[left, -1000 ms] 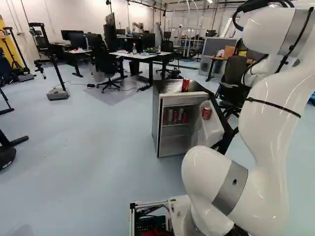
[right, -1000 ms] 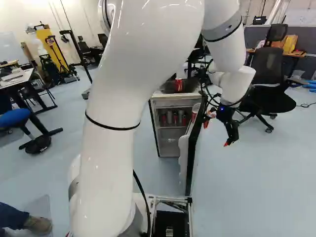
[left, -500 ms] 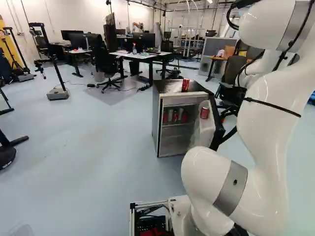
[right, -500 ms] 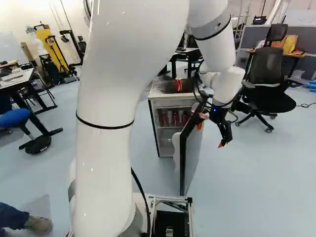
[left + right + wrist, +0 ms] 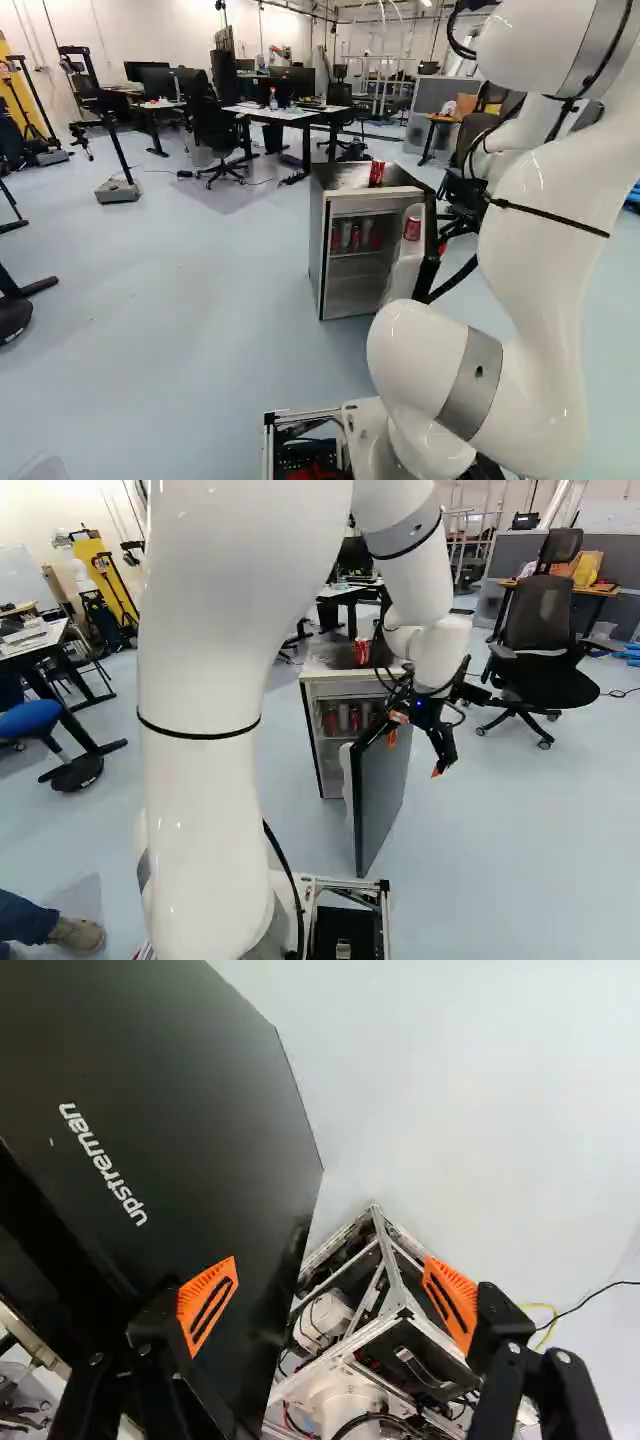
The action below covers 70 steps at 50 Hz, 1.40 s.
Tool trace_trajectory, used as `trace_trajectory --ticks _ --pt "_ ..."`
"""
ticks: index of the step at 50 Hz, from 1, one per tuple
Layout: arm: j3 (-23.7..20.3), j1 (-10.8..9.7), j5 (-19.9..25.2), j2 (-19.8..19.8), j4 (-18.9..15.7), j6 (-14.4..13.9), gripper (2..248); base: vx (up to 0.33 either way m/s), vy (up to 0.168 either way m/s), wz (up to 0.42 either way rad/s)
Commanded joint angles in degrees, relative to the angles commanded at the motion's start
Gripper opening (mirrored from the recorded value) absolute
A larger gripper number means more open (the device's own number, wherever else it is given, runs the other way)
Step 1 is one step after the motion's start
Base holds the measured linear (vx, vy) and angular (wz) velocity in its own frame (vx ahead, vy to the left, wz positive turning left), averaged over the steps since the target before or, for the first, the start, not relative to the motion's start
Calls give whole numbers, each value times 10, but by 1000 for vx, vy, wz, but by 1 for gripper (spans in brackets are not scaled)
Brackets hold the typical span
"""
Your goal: Grab a drink from the fridge
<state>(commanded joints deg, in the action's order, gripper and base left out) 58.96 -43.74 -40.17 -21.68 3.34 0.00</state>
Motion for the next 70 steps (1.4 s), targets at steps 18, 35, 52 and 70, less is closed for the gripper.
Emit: trace_trajectory --ticks 18,35,52,70 --pt "-28 28 18 20 -16 0 247 0 0 0" --pt "-54 56 41 38 -31 0 247 0 0 0" --pt "-78 85 74 56 -47 0 247 0 0 0" --pt "-100 114 124 73 -64 0 247 0 0 0"
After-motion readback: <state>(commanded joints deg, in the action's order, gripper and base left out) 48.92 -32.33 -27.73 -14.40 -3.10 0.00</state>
